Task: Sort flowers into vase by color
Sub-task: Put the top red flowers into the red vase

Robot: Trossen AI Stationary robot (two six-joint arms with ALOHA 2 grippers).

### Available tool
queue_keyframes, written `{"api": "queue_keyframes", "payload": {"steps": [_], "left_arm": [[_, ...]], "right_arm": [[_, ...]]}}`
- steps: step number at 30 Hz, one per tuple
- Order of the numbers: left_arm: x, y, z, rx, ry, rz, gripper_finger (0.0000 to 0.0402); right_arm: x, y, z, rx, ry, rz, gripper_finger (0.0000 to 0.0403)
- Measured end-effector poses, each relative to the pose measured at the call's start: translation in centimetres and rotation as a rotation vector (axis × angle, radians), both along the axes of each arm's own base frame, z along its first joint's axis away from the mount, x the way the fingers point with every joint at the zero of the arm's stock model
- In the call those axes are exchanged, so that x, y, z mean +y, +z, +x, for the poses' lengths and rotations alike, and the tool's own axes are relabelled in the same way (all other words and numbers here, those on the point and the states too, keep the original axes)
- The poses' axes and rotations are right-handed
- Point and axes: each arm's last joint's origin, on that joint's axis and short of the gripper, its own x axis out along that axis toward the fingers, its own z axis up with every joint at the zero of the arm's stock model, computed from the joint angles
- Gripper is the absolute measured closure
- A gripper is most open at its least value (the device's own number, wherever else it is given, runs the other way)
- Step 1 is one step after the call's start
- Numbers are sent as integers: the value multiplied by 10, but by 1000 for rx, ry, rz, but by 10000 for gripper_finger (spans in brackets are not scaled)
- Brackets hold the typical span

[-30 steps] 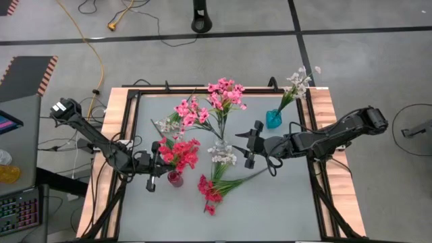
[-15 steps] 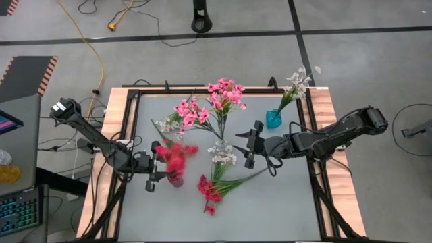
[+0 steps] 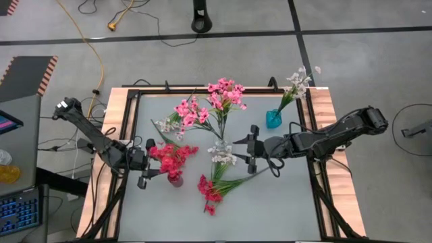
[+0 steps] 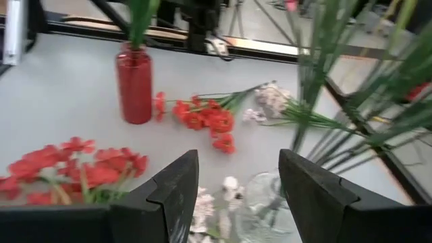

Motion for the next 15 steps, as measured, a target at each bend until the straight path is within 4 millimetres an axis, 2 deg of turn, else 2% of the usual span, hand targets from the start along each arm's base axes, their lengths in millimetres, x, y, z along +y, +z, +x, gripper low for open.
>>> {"api": "queue_keyframes", "payload": {"steps": [6, 15], "left_arm": [[8, 2, -10, 4, 1, 4, 221], [17, 3, -20, -2, 2, -2, 221]], "right_arm": [[5, 0, -1, -4, 40, 84, 170], [25, -1, -6, -3, 99, 139, 170]]}}
